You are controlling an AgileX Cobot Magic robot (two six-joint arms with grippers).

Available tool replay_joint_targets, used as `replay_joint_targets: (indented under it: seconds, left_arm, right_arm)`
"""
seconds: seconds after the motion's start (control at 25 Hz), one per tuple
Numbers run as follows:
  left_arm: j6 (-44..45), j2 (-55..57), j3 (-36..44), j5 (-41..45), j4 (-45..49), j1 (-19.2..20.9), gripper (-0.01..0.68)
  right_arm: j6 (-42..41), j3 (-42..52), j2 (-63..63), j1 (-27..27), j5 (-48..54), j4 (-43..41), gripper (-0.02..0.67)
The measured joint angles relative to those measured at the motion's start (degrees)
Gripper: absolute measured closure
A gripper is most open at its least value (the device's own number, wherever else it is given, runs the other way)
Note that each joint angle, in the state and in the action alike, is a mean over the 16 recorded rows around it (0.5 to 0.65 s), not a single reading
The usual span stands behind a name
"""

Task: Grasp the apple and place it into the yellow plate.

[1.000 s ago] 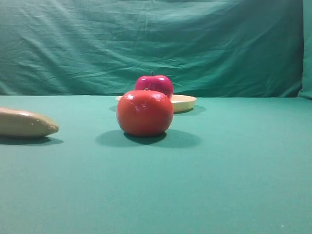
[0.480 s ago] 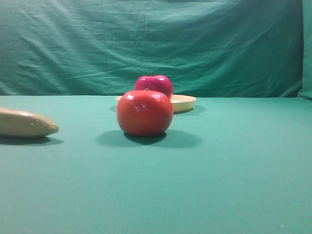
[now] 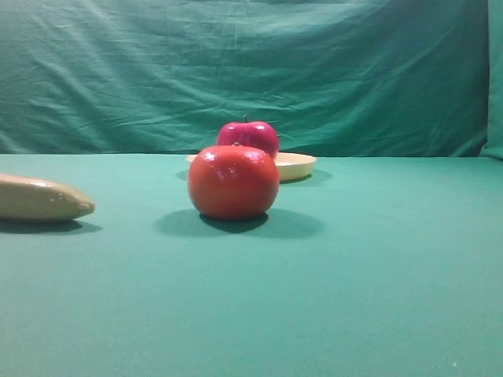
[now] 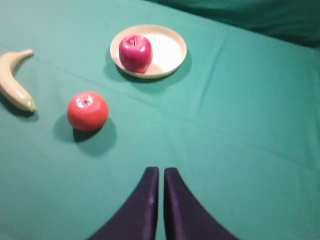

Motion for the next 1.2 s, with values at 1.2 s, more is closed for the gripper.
replay_joint_targets:
  seconds: [1.2]
  left_arm:
    - [0.00,0.00,0.00,0.00,0.00,0.00,0.516]
  right_arm:
    - [-2.34,31.69,-15.57,-16.65,-18.61,0.51,0.649]
